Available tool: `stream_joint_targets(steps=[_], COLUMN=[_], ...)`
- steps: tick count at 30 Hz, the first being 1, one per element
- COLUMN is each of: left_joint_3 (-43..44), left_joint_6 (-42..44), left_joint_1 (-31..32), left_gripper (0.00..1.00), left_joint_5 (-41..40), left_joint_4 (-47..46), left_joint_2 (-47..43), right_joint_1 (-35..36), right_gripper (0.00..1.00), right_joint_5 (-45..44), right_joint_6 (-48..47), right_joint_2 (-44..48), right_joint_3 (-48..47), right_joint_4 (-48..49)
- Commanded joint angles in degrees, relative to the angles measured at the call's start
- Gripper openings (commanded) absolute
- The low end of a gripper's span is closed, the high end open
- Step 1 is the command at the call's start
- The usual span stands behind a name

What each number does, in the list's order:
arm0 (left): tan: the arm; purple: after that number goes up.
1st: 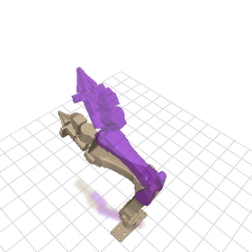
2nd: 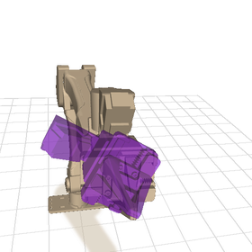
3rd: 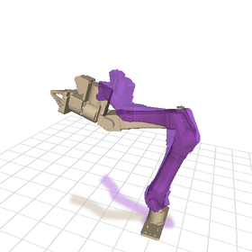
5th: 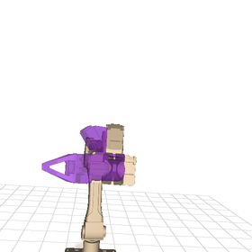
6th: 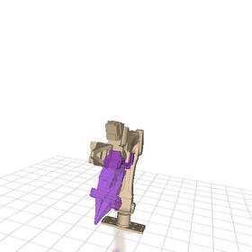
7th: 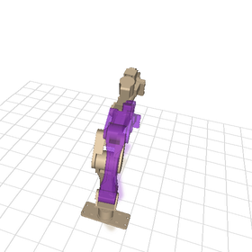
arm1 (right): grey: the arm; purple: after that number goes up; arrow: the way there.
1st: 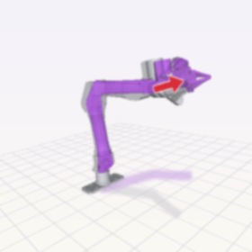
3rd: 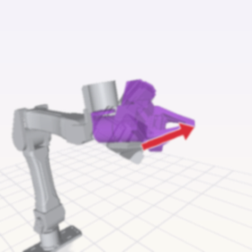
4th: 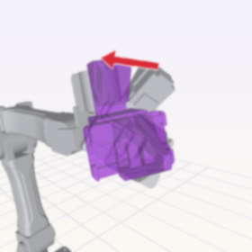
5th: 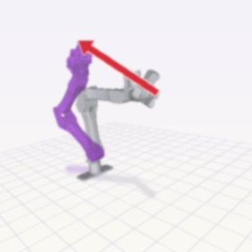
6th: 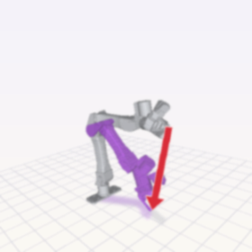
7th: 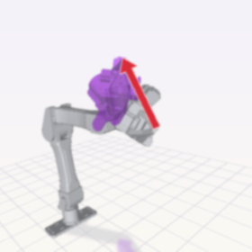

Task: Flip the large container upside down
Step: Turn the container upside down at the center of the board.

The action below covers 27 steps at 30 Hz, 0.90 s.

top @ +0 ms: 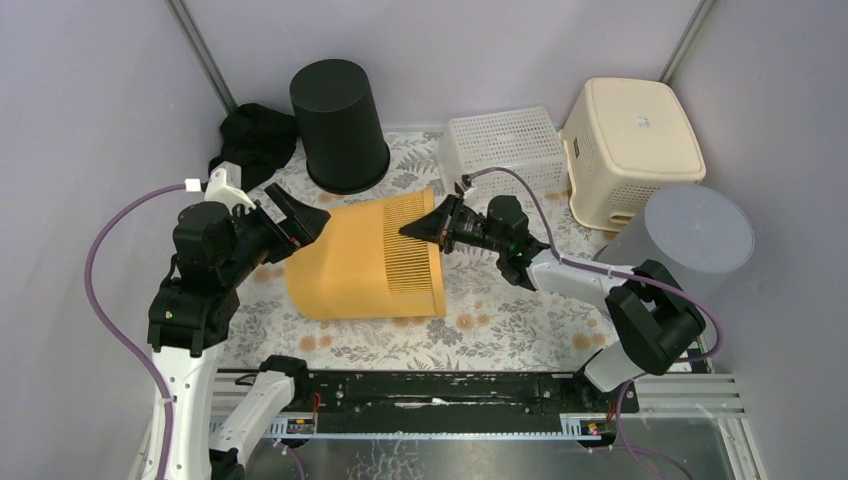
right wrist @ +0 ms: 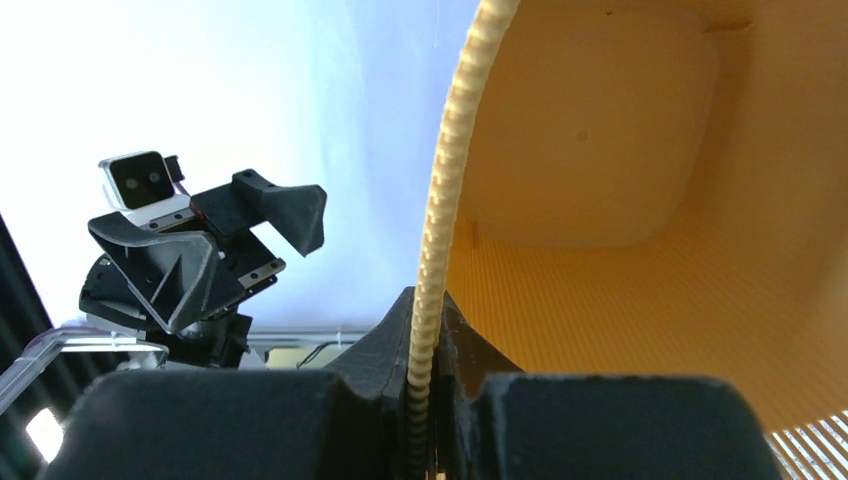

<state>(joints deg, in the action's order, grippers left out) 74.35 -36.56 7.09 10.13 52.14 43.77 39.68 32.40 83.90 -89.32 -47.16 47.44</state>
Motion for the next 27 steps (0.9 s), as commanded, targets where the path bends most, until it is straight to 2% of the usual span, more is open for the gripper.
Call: stream_joint_targets(steps=[1, 6, 8, 11, 13, 16, 21, 24, 27], left_joint_3=[-1.0, -0.7, -0.7, -0.4, -0.2, -0.1, -0.1, 0.0, -0.4], left_joint_6=[-0.5, -0.4, -0.3, 0.0, 0.2, 0.3, 0.3, 0.5, 0.6], left_joint_1=[0.3, 0.3, 0.3, 0.3, 0.3, 0.3, 0.3, 0.3, 0.3], left_gripper=[1.0, 1.0, 1.0, 1.0, 1.0, 1.0, 1.0, 1.0, 1.0], left_joint_5=[1.4, 1.2, 1.3, 1.3, 1.1, 1.1, 1.5, 1.7, 1.7], left_joint_4=[-5.4, -5.4, -5.4, -5.2, -5.1, -5.1, -5.3, -5.3, -5.3], left_joint_2=[-0.5, -0.2, -0.1, 0.3, 0.5, 0.7, 1.1, 1.3, 1.1], right_joint_1=[-0.2, -0.2, -0.1, -0.1, -0.2, -0.2, -0.7, -1.3, -1.6], right_gripper=[0.0, 0.02, 0.14, 0.44, 0.55, 0.64, 0.67, 0.67, 0.66], right_joint_5=[-8.6, -7.8, -5.8, -2.2, -0.4, 2.5, 7.1, 12.1, 15.6], right_joint_6=[-3.5, -2.3, -2.3, -3.5, -5.2, -8.4, -14.7, -15.5, -14.3], right_joint_2=[5.4, 2.9, 1.7, 0.8, 1.2, 2.3, 3.5, 2.6, 1.9], right_joint_3=[0.3, -0.5, -2.0, -4.4, -6.0, -8.5, -12.3, -12.5, -11.2], right_joint_4=[3.6, 5.3, 4.6, 1.6, -3.3, -11.4, -27.4, -29.7, -28.0])
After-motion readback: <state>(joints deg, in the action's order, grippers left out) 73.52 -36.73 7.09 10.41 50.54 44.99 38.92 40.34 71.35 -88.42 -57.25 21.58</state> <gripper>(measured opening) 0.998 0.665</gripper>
